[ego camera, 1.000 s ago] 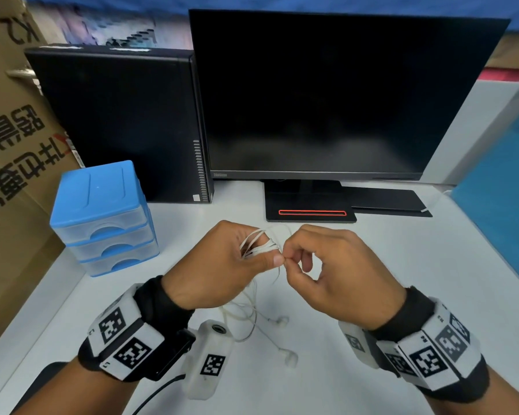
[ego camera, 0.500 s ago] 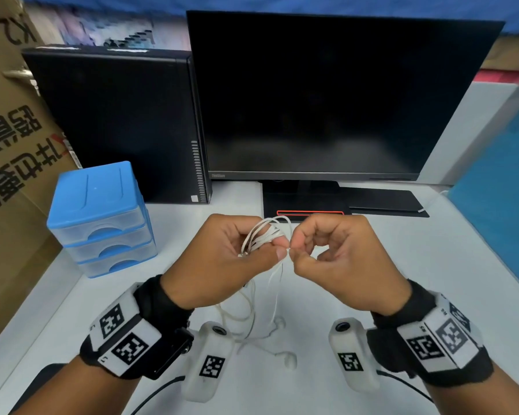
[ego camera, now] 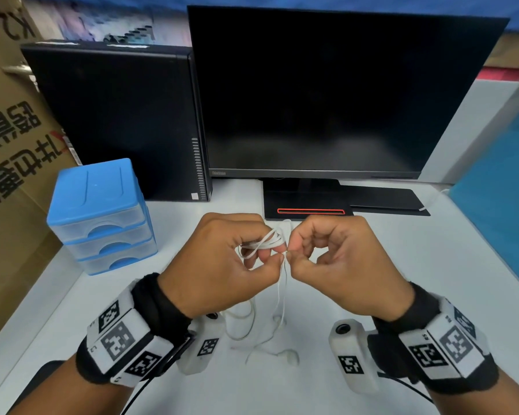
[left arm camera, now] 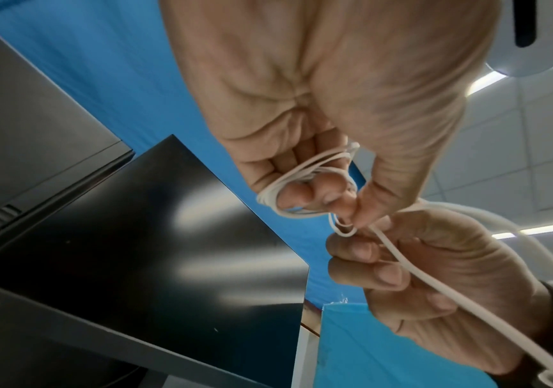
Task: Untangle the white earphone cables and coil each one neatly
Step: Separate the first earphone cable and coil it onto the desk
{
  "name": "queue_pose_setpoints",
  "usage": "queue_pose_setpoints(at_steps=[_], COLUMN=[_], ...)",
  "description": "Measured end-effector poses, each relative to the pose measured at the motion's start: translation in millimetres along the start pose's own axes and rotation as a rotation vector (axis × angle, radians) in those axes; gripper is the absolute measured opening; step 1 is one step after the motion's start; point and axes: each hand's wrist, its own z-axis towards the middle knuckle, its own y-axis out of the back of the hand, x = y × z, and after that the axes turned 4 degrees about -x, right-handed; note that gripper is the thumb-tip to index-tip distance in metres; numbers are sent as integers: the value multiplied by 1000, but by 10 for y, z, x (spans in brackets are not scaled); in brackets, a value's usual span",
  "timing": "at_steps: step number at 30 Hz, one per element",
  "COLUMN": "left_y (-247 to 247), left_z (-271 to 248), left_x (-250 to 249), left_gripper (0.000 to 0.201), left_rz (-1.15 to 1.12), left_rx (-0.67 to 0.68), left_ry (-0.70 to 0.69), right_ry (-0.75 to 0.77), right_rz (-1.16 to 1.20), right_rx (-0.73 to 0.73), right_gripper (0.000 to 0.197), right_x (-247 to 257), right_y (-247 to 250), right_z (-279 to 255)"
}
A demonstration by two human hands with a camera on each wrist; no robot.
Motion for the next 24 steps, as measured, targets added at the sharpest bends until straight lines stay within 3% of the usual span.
queue_pose_setpoints(at_steps=[7,9,12,16,18,22,24], left_y=[-33,-39,-55,-91,-58,16,6], left_z=[-14,-6,-6,-12,1,15,10], left_x=[-25,-32,-21,3,25,12,0], left_gripper=[13,21,20,6,6,7,13], left_rz=[68,45,-23,-176,-204,-110,-70], left_rx=[-49,-78,-124,-190,-219,-154,-110], left_ry=[-29,-28,1,120,164,110,85], right_ry=[19,15,1,-223,-257,61,126], right_rz=[0,60,136,497,608,183,56], right_rx=[-10,-45,-96,-114,-127,-165,-138], right_gripper=[14,13,3,7,11,12,9], right_x=[50,45,37,6,12,73,93], right_y=[-39,-60,-110,-136,-88,-12,-40], right_z=[-29,-25,-16,29,43,-4,-25])
